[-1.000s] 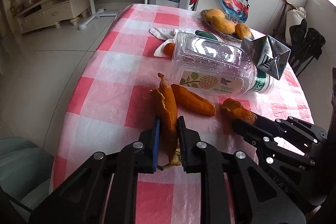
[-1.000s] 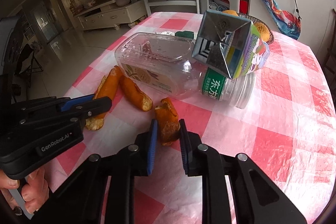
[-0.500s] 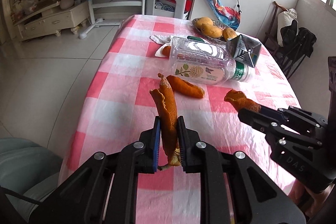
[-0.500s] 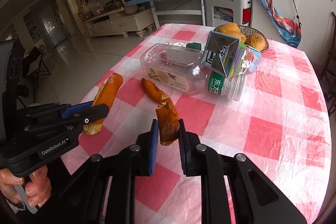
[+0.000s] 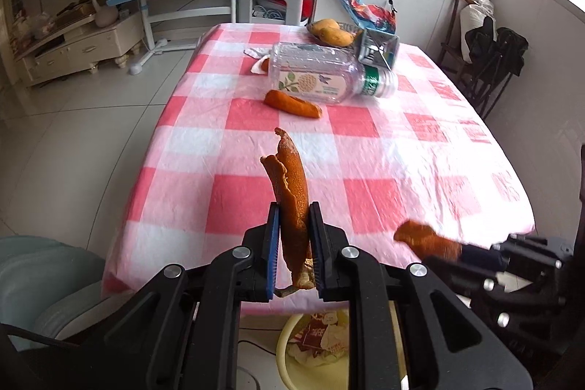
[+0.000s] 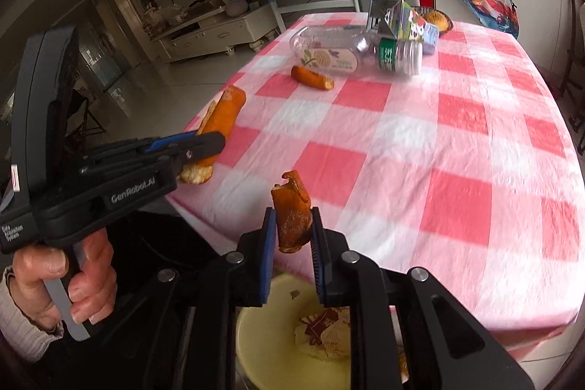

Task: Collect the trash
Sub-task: 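Carry the peels to the yellow basin and open both grippers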

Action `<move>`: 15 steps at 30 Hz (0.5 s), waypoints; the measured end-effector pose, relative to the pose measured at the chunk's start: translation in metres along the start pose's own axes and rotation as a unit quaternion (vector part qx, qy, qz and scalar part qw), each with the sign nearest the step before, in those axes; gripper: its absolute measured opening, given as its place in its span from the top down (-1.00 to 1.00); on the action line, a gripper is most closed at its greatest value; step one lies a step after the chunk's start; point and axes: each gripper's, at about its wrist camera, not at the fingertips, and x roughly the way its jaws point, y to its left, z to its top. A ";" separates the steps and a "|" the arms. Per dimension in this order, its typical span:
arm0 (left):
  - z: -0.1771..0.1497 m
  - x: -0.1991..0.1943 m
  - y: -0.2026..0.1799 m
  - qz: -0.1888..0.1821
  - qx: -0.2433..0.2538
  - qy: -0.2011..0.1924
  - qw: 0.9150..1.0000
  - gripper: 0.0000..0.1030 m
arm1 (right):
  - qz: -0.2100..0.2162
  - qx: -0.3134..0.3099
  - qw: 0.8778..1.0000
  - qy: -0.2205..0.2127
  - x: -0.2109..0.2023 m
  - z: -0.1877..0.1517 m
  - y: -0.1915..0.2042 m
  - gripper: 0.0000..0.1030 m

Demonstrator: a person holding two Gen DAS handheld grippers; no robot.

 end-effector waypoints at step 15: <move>-0.045 -0.026 -0.021 -0.029 0.028 0.018 0.999 0.70 | -0.026 0.030 0.998 0.041 -0.010 -0.057 0.007 0.37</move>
